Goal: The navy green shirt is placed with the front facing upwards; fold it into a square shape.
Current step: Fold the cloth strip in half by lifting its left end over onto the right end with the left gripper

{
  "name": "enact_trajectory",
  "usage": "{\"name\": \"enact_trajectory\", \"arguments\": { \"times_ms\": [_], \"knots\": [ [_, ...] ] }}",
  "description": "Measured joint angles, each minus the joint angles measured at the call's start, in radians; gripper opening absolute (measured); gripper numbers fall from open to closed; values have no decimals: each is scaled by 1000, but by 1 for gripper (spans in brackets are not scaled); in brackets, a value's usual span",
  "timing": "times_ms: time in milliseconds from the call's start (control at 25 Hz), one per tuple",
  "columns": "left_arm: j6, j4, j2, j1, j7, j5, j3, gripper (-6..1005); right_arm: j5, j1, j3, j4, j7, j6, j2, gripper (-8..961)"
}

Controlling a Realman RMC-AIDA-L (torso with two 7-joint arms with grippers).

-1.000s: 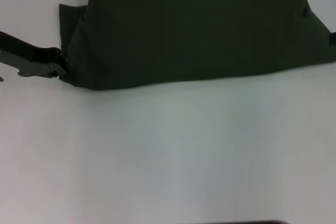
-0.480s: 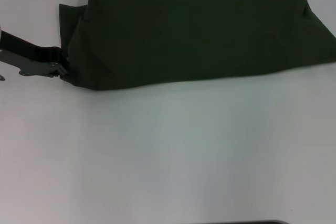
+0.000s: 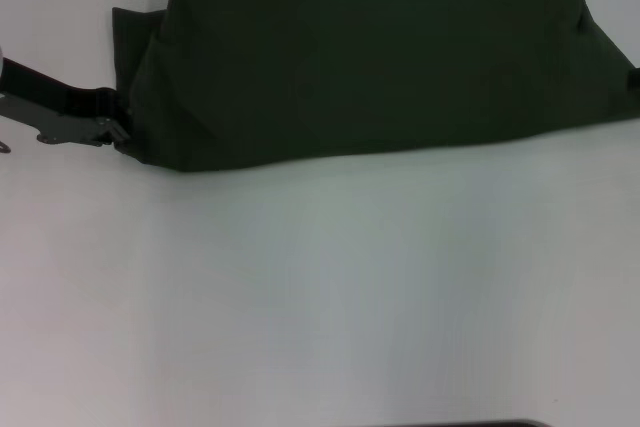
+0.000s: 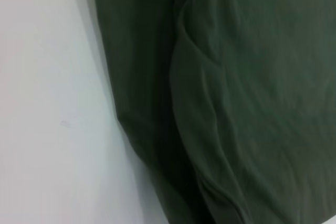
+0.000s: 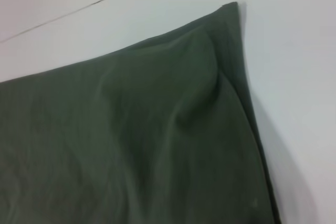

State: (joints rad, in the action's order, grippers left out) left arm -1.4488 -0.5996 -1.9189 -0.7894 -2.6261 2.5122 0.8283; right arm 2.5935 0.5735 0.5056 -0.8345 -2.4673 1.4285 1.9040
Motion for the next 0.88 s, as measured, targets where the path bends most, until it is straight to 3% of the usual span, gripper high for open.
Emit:
{"name": "enact_trajectory", "arguments": {
  "times_ms": [240, 880],
  "knots": [
    [3, 0, 0, 1, 3, -2, 0, 19, -1, 5, 1, 53, 15, -53, 2, 856],
    [2, 0, -3, -1, 4, -5, 0, 20, -16, 8, -6, 64, 37, -112, 37, 857]
  ]
}}
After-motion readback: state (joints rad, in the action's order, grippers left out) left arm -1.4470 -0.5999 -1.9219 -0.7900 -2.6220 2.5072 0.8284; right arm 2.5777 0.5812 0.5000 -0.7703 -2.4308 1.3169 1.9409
